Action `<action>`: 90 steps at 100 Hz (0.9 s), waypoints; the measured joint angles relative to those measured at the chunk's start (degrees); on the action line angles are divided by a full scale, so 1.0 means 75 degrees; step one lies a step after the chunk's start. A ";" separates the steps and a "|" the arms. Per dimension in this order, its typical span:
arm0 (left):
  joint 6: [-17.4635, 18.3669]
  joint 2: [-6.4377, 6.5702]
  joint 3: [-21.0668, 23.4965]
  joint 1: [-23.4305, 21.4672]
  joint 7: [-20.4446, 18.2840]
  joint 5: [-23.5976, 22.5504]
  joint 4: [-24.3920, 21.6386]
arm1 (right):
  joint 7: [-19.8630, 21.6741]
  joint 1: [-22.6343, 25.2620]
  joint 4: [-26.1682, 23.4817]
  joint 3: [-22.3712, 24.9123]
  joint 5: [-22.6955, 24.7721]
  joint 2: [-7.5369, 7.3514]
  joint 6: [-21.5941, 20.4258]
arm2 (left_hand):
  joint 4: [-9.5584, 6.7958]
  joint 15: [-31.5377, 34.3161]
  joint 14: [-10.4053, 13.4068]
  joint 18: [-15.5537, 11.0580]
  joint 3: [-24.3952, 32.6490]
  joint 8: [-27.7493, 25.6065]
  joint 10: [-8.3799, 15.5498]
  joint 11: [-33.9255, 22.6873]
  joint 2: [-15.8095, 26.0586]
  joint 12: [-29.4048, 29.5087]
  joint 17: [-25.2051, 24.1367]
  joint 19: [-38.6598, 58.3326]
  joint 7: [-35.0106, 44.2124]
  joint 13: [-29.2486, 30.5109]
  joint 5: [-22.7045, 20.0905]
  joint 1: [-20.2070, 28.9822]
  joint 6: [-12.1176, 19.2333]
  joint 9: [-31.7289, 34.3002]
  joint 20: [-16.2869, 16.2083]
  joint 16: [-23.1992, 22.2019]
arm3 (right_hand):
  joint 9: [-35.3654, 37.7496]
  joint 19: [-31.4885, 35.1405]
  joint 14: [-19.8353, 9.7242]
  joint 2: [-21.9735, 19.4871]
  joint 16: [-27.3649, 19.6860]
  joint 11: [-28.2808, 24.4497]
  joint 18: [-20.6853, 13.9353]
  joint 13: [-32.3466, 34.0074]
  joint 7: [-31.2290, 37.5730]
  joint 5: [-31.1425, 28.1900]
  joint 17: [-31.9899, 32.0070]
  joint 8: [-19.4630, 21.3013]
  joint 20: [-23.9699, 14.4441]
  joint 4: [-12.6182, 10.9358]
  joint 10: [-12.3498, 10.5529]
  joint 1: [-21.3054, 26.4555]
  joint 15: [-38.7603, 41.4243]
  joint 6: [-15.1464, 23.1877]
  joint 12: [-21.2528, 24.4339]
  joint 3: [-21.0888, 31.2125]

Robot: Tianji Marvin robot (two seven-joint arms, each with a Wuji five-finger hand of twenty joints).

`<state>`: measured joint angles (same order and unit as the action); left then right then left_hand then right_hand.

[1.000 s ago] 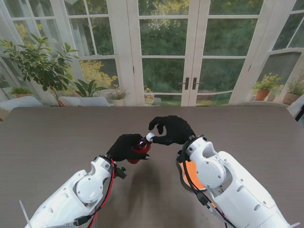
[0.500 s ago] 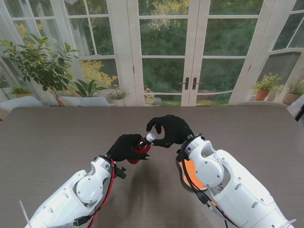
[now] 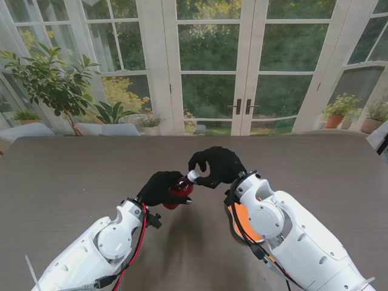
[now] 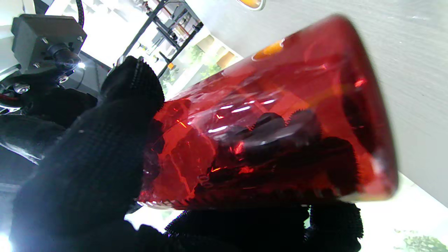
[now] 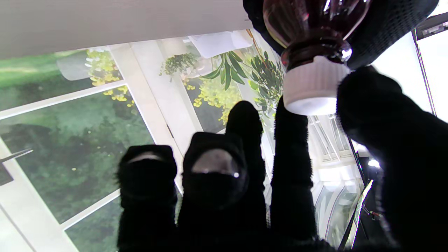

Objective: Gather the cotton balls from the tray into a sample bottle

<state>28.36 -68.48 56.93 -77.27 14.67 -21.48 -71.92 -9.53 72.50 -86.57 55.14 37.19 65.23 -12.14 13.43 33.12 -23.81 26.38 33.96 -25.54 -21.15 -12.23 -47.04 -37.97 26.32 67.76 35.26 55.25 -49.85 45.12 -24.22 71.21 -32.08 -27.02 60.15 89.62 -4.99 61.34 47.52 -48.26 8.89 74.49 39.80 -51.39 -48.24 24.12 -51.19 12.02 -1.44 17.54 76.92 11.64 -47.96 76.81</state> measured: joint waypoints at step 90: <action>0.0040 0.0006 -0.0047 0.0033 0.0009 -0.0043 0.0049 | 0.0241 -0.0118 -0.0016 -0.0123 -0.0050 0.0029 0.0459 | 0.0000 -0.0001 0.0000 0.0000 0.0000 -0.0013 0.0000 -0.0040 0.0000 0.0000 0.0000 0.0000 0.0000 0.0000 0.0000 0.0000 0.0000 0.0000 0.0000 0.0000 | 0.0893 0.0006 0.0170 -0.1673 0.0192 0.0014 0.0018 -0.0001 0.1397 -0.0926 -0.0268 -0.1022 0.0002 0.1214 0.0059 -0.0521 0.0644 -0.1100 -0.0210 -0.0535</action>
<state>28.67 -68.44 56.58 -77.03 14.74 -21.80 -71.55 -7.73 71.62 -86.69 54.21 36.81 65.44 -8.69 13.43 33.10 -23.81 26.38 33.96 -25.63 -21.15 -12.53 -47.04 -37.97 26.32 67.76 35.26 55.25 -49.85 45.12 -24.22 71.21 -32.08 -27.02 66.85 89.67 -3.71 48.80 48.96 -48.16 9.02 74.48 50.28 -58.33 -50.25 16.46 -51.18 21.13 -1.00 13.64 81.75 3.39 -49.53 72.80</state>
